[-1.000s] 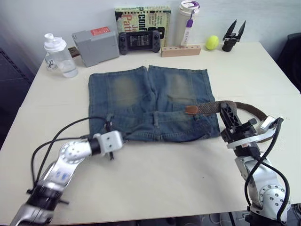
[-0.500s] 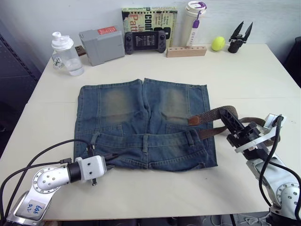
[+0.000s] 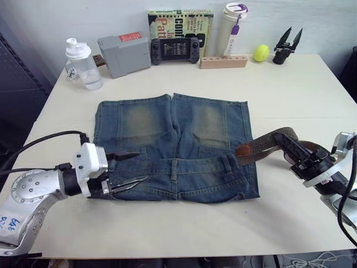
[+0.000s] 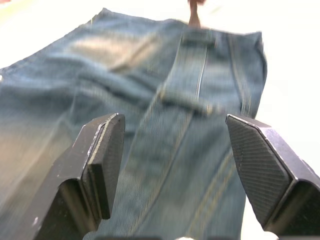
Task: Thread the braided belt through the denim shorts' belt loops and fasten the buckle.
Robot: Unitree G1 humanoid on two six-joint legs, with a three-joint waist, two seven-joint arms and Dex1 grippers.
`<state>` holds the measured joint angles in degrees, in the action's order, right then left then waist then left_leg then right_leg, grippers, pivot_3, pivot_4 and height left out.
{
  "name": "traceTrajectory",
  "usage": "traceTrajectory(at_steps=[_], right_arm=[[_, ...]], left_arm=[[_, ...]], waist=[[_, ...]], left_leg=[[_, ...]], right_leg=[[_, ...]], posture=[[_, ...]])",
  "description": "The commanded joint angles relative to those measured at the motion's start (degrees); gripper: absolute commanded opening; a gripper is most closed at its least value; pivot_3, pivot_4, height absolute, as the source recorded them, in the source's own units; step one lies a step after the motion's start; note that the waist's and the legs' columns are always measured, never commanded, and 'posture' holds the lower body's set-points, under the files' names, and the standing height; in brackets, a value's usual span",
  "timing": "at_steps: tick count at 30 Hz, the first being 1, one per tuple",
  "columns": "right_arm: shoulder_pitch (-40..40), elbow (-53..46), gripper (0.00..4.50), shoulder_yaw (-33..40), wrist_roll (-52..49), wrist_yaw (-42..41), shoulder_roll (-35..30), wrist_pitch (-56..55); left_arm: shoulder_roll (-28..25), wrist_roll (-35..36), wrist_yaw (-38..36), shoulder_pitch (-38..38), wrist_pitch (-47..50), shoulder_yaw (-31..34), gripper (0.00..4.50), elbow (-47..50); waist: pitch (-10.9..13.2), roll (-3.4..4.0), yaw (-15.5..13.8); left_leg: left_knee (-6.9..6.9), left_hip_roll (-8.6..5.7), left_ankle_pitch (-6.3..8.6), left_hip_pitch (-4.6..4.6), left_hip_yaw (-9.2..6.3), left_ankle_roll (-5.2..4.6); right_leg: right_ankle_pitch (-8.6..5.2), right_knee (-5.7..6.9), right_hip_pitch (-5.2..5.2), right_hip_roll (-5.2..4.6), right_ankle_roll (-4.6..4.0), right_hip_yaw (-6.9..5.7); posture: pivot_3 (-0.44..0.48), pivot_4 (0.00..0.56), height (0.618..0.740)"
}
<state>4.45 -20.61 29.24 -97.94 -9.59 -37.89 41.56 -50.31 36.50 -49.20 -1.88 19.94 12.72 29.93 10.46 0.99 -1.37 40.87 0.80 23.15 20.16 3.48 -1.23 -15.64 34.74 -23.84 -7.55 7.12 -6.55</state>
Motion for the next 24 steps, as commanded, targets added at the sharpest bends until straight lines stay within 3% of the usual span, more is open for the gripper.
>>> traceTrajectory(at_steps=[1, 17, 24], right_arm=[[-0.27, 0.46, 0.00, -1.59, 4.35, 0.60, 0.39, 0.10], [-2.84, 0.13, 0.00, -6.07, 17.07, 2.76, 1.95, 1.23], [-3.76, -2.09, 0.00, -12.27, 20.77, 5.60, 7.93, 1.68]], left_arm=[[1.52, -0.79, -1.36, 0.19, 0.34, -3.57, 3.53, 1.08], [6.13, -2.52, -0.85, 6.44, 1.57, -7.80, 3.53, -0.17], [7.90, -5.08, -1.34, 11.38, 1.00, -10.52, 3.53, -2.21]], waist=[[0.00, 0.00, 0.00], [0.00, 0.00, -0.12], [0.00, 0.00, -0.01]], left_leg=[[0.00, -0.06, 0.00, 0.01, 0.06, 0.00], [0.09, -0.08, 0.00, 0.07, 0.26, 0.01], [0.09, -0.08, -0.01, 0.06, 0.26, 0.03]], right_leg=[[0.00, -0.03, 0.00, 0.02, 0.00, 0.00], [0.00, -0.02, 0.02, 0.06, 0.00, -0.09], [0.00, -0.01, 0.03, 0.09, 0.00, -0.09]], posture=[[0.000, 0.150, 0.726], [0.000, 0.150, 0.726], [0.000, 0.150, 0.726]])
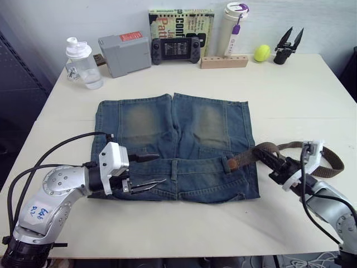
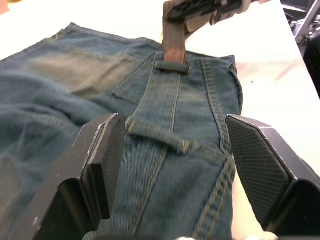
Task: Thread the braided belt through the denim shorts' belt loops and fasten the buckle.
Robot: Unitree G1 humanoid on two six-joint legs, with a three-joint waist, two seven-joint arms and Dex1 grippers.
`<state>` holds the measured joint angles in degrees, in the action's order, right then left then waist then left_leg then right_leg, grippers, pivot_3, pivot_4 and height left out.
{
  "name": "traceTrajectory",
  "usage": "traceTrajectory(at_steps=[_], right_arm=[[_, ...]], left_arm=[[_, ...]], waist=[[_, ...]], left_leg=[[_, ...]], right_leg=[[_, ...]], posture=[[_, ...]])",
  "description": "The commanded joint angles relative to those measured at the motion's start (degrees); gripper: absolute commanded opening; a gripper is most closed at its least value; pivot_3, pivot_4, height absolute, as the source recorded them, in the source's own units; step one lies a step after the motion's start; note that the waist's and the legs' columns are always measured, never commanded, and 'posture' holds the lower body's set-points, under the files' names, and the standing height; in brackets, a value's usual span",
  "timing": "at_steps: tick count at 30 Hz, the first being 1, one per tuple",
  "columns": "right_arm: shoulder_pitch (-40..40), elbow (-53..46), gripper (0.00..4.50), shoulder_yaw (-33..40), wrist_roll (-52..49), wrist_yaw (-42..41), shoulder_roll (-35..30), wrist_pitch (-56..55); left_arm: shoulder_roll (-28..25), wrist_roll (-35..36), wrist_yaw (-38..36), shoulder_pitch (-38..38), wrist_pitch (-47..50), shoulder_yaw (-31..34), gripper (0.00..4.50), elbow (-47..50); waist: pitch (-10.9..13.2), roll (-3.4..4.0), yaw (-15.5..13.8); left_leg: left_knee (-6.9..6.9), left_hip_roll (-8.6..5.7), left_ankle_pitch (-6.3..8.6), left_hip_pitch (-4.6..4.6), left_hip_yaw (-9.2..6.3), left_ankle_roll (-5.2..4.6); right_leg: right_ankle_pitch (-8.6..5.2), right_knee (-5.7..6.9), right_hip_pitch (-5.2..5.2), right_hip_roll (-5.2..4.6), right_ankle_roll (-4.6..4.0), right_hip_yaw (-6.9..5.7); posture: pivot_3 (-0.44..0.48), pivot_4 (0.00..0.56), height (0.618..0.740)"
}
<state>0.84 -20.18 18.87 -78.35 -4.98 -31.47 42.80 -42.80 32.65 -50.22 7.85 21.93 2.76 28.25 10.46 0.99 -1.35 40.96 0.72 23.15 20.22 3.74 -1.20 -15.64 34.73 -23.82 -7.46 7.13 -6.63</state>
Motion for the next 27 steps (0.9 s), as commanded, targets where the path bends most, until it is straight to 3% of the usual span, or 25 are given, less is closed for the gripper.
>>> traceTrajectory(at_steps=[1, 5, 9, 14, 23, 27], right_arm=[[-0.03, -3.10, 0.00, -2.95, 1.80, 1.31, 2.34, 0.55], [0.47, -3.95, 0.00, -6.30, 2.87, 5.21, 6.47, 1.13], [0.16, -3.01, 0.00, -7.70, 1.06, 8.89, 10.02, 2.45], [-0.14, 1.43, 0.00, -6.75, -2.66, 12.23, 11.92, 4.58], [0.55, 3.64, 0.00, -5.48, -7.23, 14.40, 13.36, 5.80], [1.03, 2.69, 0.00, -5.62, -8.04, 14.91, 13.53, 5.65]], left_arm=[[0.56, -1.74, -0.52, 2.46, -1.20, -1.00, 3.53, -0.97], [0.61, -4.71, -2.51, 5.91, -3.54, -2.96, 3.53, -3.95], [0.79, -12.29, -6.47, 11.96, -11.09, -7.89, 3.53, -10.74], [7.05, -19.30, -9.65, 23.05, -19.58, -15.95, 3.53, -19.59], [13.24, -27.71, -12.39, 25.19, -29.81, -24.68, 3.53, -28.39], [16.52, -35.79, -6.12, 28.07, -35.21, -26.38, 3.53, -34.50]], waist=[[0.00, 0.00, -0.05], [0.00, 0.00, -0.02], [-0.02, -0.04, -0.03], [-0.10, -0.17, -0.11], [-0.38, -0.63, 0.14], [-0.48, -0.79, 0.00]], left_leg=[[0.00, 0.00, 0.00, 0.00, 0.00, 0.00], [0.00, -0.01, 0.00, 0.01, 0.02, 0.01], [0.00, -0.01, -0.01, 0.01, 0.04, 0.03], [0.01, 0.00, -0.02, -0.01, -0.01, 0.05], [-0.01, 0.09, -0.02, -0.05, -0.02, 0.06], [0.00, 0.09, -0.02, -0.04, -0.04, 0.05]], right_leg=[[0.00, 0.00, 0.00, 0.00, 0.00, -0.01], [0.00, 0.00, 0.00, 0.01, 0.00, -0.02], [0.00, 0.00, 0.01, 0.04, 0.00, -0.05], [0.00, -0.02, 0.08, 0.09, 0.00, -0.11], [0.00, -0.09, 0.14, 0.17, -0.01, -0.16], [0.00, -0.10, 0.15, 0.16, -0.01, -0.17]], posture=[[0.000, 0.150, 0.726], [0.000, 0.150, 0.726], [0.000, 0.150, 0.726], [0.000, 0.150, 0.726], [0.000, 0.150, 0.726], [0.000, 0.150, 0.726]])
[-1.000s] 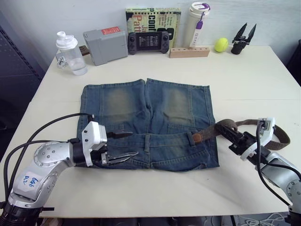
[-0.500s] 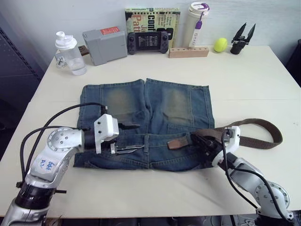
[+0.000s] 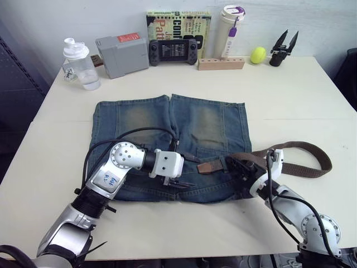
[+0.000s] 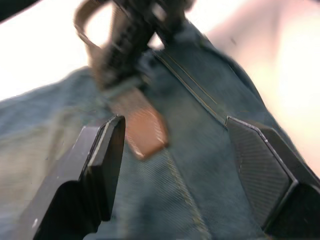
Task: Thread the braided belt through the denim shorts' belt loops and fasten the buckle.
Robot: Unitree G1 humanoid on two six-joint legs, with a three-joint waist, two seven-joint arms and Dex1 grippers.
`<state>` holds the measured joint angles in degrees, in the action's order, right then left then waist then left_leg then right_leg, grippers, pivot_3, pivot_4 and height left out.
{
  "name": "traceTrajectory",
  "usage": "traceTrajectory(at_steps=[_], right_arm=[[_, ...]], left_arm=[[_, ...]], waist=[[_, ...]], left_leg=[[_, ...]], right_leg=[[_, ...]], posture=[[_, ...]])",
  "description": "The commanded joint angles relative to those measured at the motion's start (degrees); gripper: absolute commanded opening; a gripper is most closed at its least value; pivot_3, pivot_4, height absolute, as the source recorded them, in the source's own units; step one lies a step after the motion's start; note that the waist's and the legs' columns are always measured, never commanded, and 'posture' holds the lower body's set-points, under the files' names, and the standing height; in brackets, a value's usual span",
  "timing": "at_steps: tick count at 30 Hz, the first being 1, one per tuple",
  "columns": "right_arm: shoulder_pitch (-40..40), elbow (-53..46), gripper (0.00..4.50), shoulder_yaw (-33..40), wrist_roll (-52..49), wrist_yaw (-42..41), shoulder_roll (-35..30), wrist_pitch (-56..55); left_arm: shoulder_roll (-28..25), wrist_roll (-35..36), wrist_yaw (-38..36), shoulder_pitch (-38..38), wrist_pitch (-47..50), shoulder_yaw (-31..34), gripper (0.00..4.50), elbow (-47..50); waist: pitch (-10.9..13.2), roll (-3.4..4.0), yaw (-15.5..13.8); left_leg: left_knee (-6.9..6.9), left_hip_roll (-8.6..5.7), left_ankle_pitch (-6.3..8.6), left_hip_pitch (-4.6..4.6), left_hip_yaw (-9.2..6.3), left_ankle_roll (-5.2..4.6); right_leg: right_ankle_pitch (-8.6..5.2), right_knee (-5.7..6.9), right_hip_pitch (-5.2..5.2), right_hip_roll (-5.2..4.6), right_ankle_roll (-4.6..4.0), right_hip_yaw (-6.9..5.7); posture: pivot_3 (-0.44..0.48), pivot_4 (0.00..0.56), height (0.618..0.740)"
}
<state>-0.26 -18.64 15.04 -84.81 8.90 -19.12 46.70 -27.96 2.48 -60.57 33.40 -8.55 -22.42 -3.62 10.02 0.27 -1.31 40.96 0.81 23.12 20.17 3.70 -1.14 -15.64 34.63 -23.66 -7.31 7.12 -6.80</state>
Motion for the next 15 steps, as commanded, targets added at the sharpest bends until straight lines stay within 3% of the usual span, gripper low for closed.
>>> traceTrajectory(at_steps=[1, 9, 15], right_arm=[[2.19, 0.86, 0.00, -1.77, -1.86, 1.18, 1.29, 1.65], [2.39, -0.72, 0.00, -2.13, -2.78, 1.63, 1.81, 1.18], [2.98, -1.43, 0.00, -2.11, -3.40, 2.49, 2.24, 0.76]], left_arm=[[2.19, -7.90, 5.68, 3.28, -6.37, -1.59, 3.53, -4.08], [7.34, -17.50, 15.83, 5.96, -14.93, -2.77, 3.53, -10.80], [8.71, -16.25, 16.73, 4.94, -17.31, -1.88, 3.53, -10.18]], waist=[[-0.07, -0.12, -0.16], [-0.12, -0.13, -0.19], [-0.12, -0.13, -0.20]], left_leg=[[0.00, 0.00, 0.00, 0.00, -0.01, 0.00], [0.02, -0.01, 0.00, 0.01, -0.10, 0.00], [0.04, -0.02, 0.00, 0.01, -0.11, -0.01]], right_leg=[[0.00, 0.00, 0.01, 0.00, 0.00, -0.02], [0.00, 0.00, 0.06, -0.06, 0.00, -0.10], [0.00, 0.02, 0.07, -0.12, 0.00, -0.13]], posture=[[0.000, 0.150, 0.726], [0.000, 0.150, 0.726], [0.000, 0.150, 0.726]])
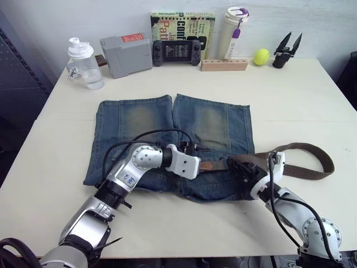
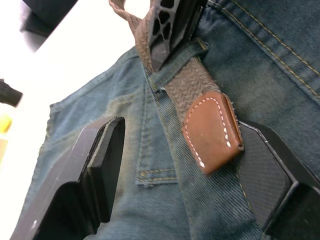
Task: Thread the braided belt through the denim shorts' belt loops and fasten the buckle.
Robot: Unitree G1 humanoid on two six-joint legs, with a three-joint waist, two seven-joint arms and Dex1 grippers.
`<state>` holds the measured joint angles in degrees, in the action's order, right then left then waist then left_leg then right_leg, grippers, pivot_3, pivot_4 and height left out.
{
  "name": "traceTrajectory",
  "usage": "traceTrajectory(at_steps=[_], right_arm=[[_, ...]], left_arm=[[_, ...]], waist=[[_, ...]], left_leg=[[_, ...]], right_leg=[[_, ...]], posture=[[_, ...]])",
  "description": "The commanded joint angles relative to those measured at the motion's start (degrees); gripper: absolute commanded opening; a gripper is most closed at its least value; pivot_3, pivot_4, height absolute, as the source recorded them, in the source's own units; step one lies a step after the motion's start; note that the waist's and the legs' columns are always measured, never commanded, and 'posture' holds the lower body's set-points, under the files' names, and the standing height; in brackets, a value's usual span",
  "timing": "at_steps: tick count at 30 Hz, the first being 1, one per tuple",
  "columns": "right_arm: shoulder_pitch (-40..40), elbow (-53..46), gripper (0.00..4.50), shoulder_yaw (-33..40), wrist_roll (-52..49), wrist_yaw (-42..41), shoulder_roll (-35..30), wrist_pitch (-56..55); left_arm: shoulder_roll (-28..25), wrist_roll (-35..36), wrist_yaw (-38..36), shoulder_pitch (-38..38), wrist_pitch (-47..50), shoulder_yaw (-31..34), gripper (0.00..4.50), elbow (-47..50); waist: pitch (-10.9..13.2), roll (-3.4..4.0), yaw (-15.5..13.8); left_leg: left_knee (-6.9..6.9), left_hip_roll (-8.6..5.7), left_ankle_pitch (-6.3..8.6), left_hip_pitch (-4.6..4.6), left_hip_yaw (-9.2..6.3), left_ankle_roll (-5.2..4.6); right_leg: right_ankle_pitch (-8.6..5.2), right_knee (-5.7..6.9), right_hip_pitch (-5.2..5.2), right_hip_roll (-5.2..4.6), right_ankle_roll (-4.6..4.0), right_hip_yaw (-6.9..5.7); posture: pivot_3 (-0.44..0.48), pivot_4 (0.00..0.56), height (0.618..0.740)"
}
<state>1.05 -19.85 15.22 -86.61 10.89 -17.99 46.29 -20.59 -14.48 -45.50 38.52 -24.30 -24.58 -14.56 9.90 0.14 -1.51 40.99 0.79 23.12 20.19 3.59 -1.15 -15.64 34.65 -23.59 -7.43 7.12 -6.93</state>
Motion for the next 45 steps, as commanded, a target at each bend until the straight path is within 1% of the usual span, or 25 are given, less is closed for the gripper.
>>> traceTrajectory(at_steps=[1, 4, 5, 7, 9, 10, 11, 12, 13, 16, 25, 26, 27, 28, 30, 33, 35, 37, 39, 41, 43, 44, 45], right_arm=[[1.79, -0.30, 0.00, -2.28, -1.66, 0.62, 1.19, 1.09], [2.18, -0.51, 0.00, -2.23, -1.74, 0.67, 1.33, 0.94], [2.25, -0.58, 0.00, -2.23, -1.77, 0.70, 1.38, 0.90], [2.29, -0.64, 0.00, -2.24, -1.80, 0.74, 1.41, 0.85], [2.42, -0.71, 0.00, -2.21, -1.79, 0.69, 1.39, 0.81], [2.52, -0.77, 0.00, -2.18, -1.79, 0.65, 1.39, 0.78], [2.59, -0.81, 0.00, -2.17, -1.75, 0.62, 1.38, 0.77], [2.64, -0.84, 0.00, -2.16, -1.71, 0.60, 1.37, 0.76], [2.63, -0.87, 0.00, -2.18, -1.70, 0.64, 1.40, 0.72], [2.64, -1.07, 0.00, -2.18, -1.79, 0.78, 1.42, 0.62], [2.05, -0.82, 0.00, -0.98, -2.54, 2.93, 0.80, 0.06], [2.10, -1.04, 0.82, -0.58, -2.49, 3.19, 0.41, -0.08], [2.29, -1.55, 1.01, 0.03, -3.05, 2.95, -0.26, -0.04], [2.56, -2.16, 1.39, 0.78, -4.00, 2.65, -1.00, 0.03], [3.10, -3.13, 2.26, 2.49, -5.32, 2.14, -2.88, 0.00], [5.01, -3.98, 3.79, 6.76, -7.82, -0.68, -8.43, 0.72], [7.33, -5.11, 4.47, 10.26, -9.48, -5.61, -13.56, 2.32], [10.62, -6.61, 4.47, 13.58, -9.01, -12.83, -18.69, 4.23], [15.85, -11.39, 4.47, 16.42, -2.00, -26.15, -23.64, 4.27], [20.38, -15.92, 4.47, 17.67, 3.71, -37.09, -26.55, 2.93], [24.03, -19.18, 4.47, 16.42, 11.44, -44.54, -28.60, -0.27], [25.09, -20.48, 4.47, 14.87, 15.96, -46.58, -29.36, -2.11], [25.99, -22.19, 4.47, 12.02, 22.76, -48.39, -30.77, -5.06]], left_arm=[[1.37, 0.69, 1.85, -0.15, -1.92, 0.40, 3.53, 0.93], [0.80, 1.13, 0.78, -0.23, -2.20, 0.39, 3.53, 1.69], [0.70, 1.20, 0.55, -0.28, -2.22, 0.38, 3.29, 1.78], [0.76, 1.55, 0.15, -0.44, -1.92, 0.42, 2.68, 1.97], [0.83, 1.72, -0.44, -0.76, -0.80, 0.27, 1.74, 2.93], [0.80, 1.51, -0.81, -0.92, 0.05, 0.05, 1.51, 3.61], [0.74, 0.96, -1.08, -0.99, 0.89, -0.18, 0.99, 4.18], [0.70, 0.57, -1.28, -1.04, 1.53, -0.31, 0.73, 4.61], [0.67, 0.36, -1.55, -1.07, 2.02, -0.47, 0.36, 5.02], [0.98, 1.35, -3.58, -1.04, 4.53, -0.95, 0.36, 6.87], [-0.86, 1.97, -9.78, 2.28, 3.65, -1.98, 0.36, 7.32], [-0.61, 2.23, -9.80, 2.60, 4.05, -1.70, 0.30, 7.50], [-0.30, 2.65, -9.89, 2.90, 4.41, -1.43, 0.30, 7.64], [-0.03, 2.82, -9.93, 3.11, 4.69, -1.21, 0.30, 7.70], [0.30, 3.14, -10.14, 3.20, 5.31, -0.93, 0.30, 7.77], [1.09, 3.84, -10.11, 3.38, 6.75, -0.55, 0.30, 7.71], [1.64, 4.52, -10.18, 3.48, 7.50, -0.25, 0.30, 7.58], [1.83, 5.16, -10.46, 3.44, 7.92, -0.16, 0.30, 7.47], [2.10, 5.69, -10.27, 3.36, 8.33, 0.11, 0.30, 7.07], [2.27, 6.18, -10.22, 3.30, 8.77, 0.36, 0.30, 6.71], [2.34, 6.41, -10.23, 3.29, 9.09, 0.49, 0.30, 6.48], [2.37, 6.65, -10.30, 3.26, 9.34, 0.60, 0.30, 6.39], [2.39, 6.91, -10.33, 3.22, 9.63, 0.73, 0.30, 6.32]], waist=[[0.00, 0.00, 0.00], [0.00, 0.00, 0.02], [0.00, 0.00, 0.02], [0.00, 0.00, 0.02], [0.00, 0.00, 0.02], [0.00, 0.01, 0.02], [-0.01, 0.01, 0.02], [-0.01, 0.01, 0.00], [-0.02, 0.01, 0.00], [-0.03, 0.03, 0.00], [-0.03, 0.03, 0.08], [-0.03, 0.03, 0.04], [-0.03, 0.04, 0.00], [-0.03, 0.04, 0.04], [-0.02, 0.05, -0.13], [-0.02, 0.05, -0.39], [0.00, 0.08, -1.00], [0.00, 0.08, -1.43], [0.02, 0.19, -1.48], [0.02, 0.19, -1.50], [0.02, 0.19, -1.52], [0.02, 0.19, -1.52], [0.02, 0.19, -1.49]], left_leg=[[0.00, 0.00, 0.00, 0.00, -0.01, 0.00], [0.00, 0.00, 0.00, 0.00, -0.02, 0.00], [0.00, 0.00, 0.00, 0.00, -0.01, 0.00], [0.00, 0.00, 0.00, 0.00, -0.02, 0.00], [0.00, 0.00, 0.00, 0.00, -0.02, 0.00], [0.00, 0.00, 0.00, 0.00, -0.02, 0.00], [0.00, 0.00, 0.00, 0.00, -0.02, 0.00], [-0.01, 0.00, 0.00, 0.00, -0.02, 0.00], [-0.01, 0.00, 0.00, 0.01, -0.03, 0.00], [0.00, -0.01, 0.00, 0.00, -0.03, 0.00], [-0.01, -0.01, 0.00, 0.01, -0.04, 0.00], [-0.02, 0.00, 0.00, 0.00, -0.04, 0.00], [-0.02, 0.00, 0.00, 0.02, -0.04, 0.00], [-0.01, -0.01, 0.00, 0.02, -0.05, 0.00], [0.02, -0.02, 0.00, 0.04, -0.04, 0.00], [0.06, -0.07, 0.01, 0.05, -0.07, -0.05], [0.08, -0.09, 0.03, 0.08, -0.06, -0.13], [0.13, -0.11, 0.06, 0.14, -0.04, -0.21], [0.15, -0.13, 0.07, 0.14, 0.01, -0.22], [0.11, -0.12, 0.08, 0.12, 0.04, -0.26], [0.10, -0.07, 0.08, 0.10, 0.01, -0.26], [0.09, -0.07, 0.08, 0.09, 0.01, -0.26], [0.10, -0.08, 0.08, 0.09, 0.01, -0.27]], right_leg=[[0.00, 0.00, 0.00, -0.01, 0.00, -0.01], [0.00, 0.00, 0.00, -0.01, 0.00, -0.02], [0.00, 0.00, 0.00, 0.00, 0.00, -0.02], [0.00, 0.00, 0.00, 0.00, 0.00, -0.03], [0.00, 0.00, 0.01, -0.01, 0.00, -0.03], [0.00, 0.00, 0.01, -0.01, 0.00, -0.03], [0.00, 0.00, 0.01, 0.00, 0.00, -0.03], [0.00, 0.00, 0.01, -0.01, 0.00, -0.03], [0.00, -0.01, 0.01, -0.01, 0.00, -0.04], [0.00, -0.01, 0.03, 0.00, 0.00, -0.04], [0.00, -0.02, 0.02, 0.00, 0.00, -0.06], [0.00, -0.03, 0.02, 0.01, 0.00, -0.06], [0.00, -0.03, 0.01, 0.00, 0.00, -0.07], [0.00, -0.03, 0.01, 0.00, 0.00, -0.06], [0.00, -0.03, 0.02, -0.03, 0.00, -0.05], [0.01, -0.02, 0.04, -0.11, 0.01, -0.06], [0.03, -0.04, 0.04, -0.17, 0.05, -0.06], [0.07, -0.16, 0.04, -0.16, 0.13, -0.05], [0.09, -0.17, 0.03, -0.13, 0.14, -0.03], [0.09, -0.19, 0.03, -0.09, 0.15, 0.01], [0.09, -0.21, 0.04, -0.04, 0.14, 0.01], [0.09, -0.21, 0.04, -0.03, 0.15, 0.03], [0.09, -0.21, 0.05, -0.04, 0.15, 0.03]], posture=[[0.000, 0.150, 0.726], [0.000, 0.150, 0.726], [0.000, 0.150, 0.726], [0.000, 0.150, 0.726], [0.000, 0.150, 0.726], [0.000, 0.150, 0.726], [0.000, 0.150, 0.726], [0.000, 0.150, 0.726], [0.000, 0.150, 0.726], [0.000, 0.150, 0.726], [0.000, 0.150, 0.726], [0.000, 0.150, 0.726], [0.000, 0.150, 0.726], [0.000, 0.150, 0.726], [0.000, 0.150, 0.726], [0.000, 0.150, 0.726], [0.000, 0.150, 0.726], [0.000, 0.150, 0.726], [0.000, 0.150, 0.726], [0.000, 0.150, 0.726], [0.000, 0.150, 0.726], [0.000, 0.150, 0.726], [0.000, 0.150, 0.726]])
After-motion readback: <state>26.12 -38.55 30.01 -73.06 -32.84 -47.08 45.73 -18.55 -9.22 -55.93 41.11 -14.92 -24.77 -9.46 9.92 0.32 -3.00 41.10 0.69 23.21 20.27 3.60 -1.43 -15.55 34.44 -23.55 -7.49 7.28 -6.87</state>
